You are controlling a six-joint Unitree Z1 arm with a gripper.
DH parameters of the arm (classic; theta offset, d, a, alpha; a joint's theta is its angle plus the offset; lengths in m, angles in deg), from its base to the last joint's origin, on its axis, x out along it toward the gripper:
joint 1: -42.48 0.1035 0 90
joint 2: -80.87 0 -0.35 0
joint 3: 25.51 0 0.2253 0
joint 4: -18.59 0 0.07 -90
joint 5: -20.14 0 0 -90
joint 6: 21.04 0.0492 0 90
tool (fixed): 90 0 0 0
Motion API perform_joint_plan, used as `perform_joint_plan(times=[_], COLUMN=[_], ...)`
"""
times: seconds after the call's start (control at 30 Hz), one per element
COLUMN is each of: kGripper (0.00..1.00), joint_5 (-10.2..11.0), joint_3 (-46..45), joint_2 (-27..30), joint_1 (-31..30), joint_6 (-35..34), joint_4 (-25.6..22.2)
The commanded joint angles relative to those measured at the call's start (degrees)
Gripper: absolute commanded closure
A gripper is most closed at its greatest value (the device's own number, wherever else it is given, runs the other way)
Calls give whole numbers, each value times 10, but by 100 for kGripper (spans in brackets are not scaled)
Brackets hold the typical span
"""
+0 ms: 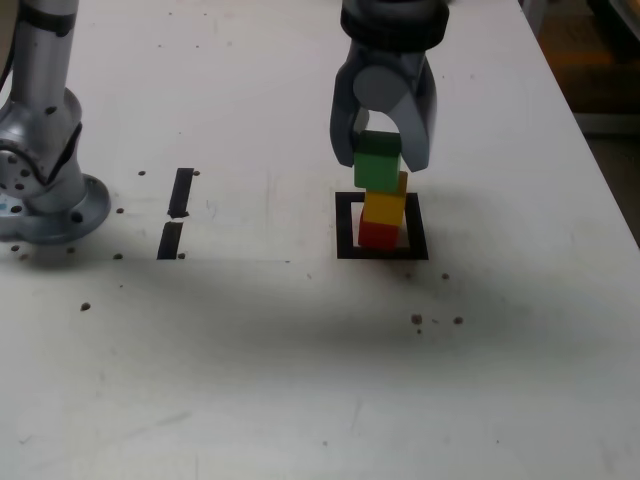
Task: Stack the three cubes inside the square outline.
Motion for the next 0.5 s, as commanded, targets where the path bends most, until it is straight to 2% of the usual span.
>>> perform_joint_plan(times=[0.0, 0.3, 0.47], kGripper=[70, 29, 24], joint_5=[1, -2, -4], joint_3=[-3, -15, -13], joint_2=[0, -1, 0], joint_1=[-2, -2, -2], joint_6=[0, 1, 3], joint_4=[2, 15, 22])
